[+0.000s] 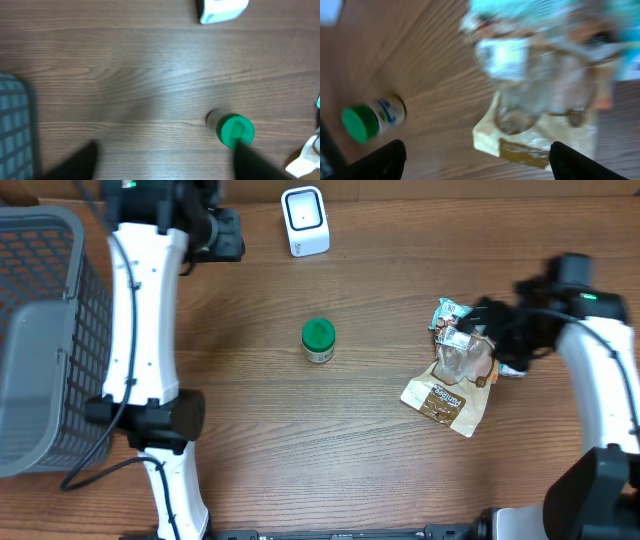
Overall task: Scan the item barcode
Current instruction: 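Move the right gripper left over the jar and grasp its lid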
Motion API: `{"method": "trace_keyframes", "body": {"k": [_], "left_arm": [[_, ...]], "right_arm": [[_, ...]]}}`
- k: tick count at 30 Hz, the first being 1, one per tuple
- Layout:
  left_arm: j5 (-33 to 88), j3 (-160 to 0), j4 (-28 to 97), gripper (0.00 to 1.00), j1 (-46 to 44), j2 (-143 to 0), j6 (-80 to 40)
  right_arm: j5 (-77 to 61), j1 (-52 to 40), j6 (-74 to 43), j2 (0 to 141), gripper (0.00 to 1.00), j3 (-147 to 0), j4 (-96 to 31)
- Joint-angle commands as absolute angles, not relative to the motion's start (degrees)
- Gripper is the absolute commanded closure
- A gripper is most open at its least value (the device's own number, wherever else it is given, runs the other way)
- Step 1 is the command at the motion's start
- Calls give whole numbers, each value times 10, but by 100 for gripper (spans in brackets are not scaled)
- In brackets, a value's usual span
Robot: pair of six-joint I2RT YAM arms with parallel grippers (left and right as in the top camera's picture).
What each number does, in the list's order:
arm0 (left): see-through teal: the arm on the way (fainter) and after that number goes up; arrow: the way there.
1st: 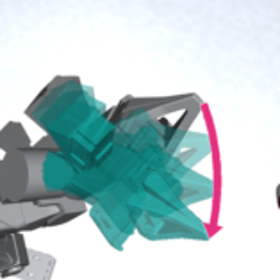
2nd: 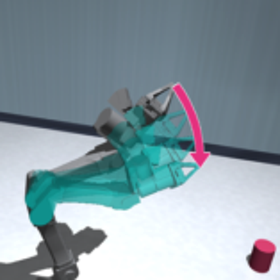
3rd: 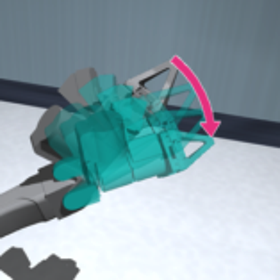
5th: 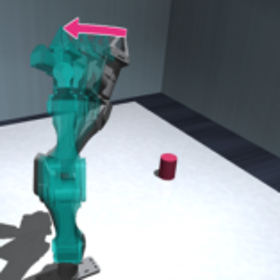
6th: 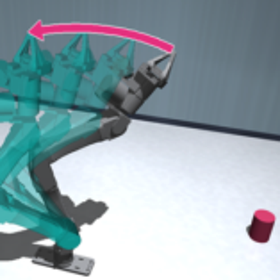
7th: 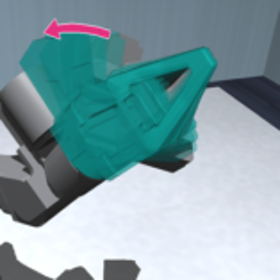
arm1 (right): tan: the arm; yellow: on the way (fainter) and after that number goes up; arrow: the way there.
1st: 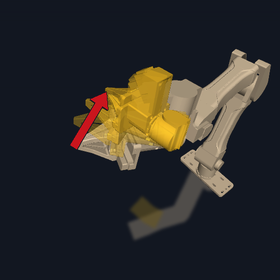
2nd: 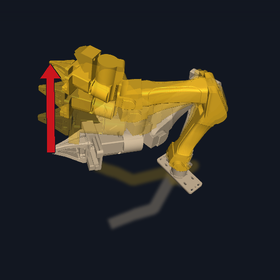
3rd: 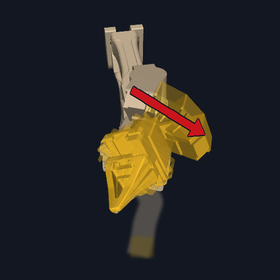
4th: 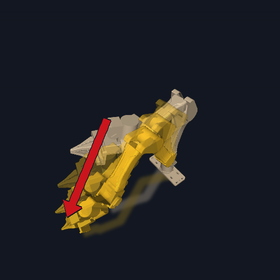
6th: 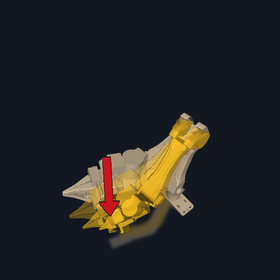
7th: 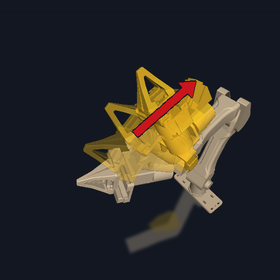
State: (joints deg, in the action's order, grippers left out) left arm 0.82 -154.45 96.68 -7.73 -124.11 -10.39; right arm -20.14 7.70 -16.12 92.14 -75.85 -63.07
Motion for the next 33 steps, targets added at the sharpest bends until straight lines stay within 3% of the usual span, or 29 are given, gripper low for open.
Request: {"method": "trace_keyframes", "body": {"k": [1,6,13,25,33], "left_arm": [[-2,-1553,968,0,-69,-1221,-102],[-63,-1553,968,0,-46,-1221,-103],[-70,-1553,968,0,-34,-1221,-103],[-70,-1553,968,0,-34,-1221,-103],[-70,-1553,968,0,-34,-1221,-103]], "right_arm": [[-118,-34,-175,909,5,-812,-636],[-37,-175,-196,935,1,-928,-669],[-9,-260,-131,1065,0,-1078,-709],[7,-343,111,1175,0,-1084,-626],[30,-375,112,1217,0,-1079,-596]]}}
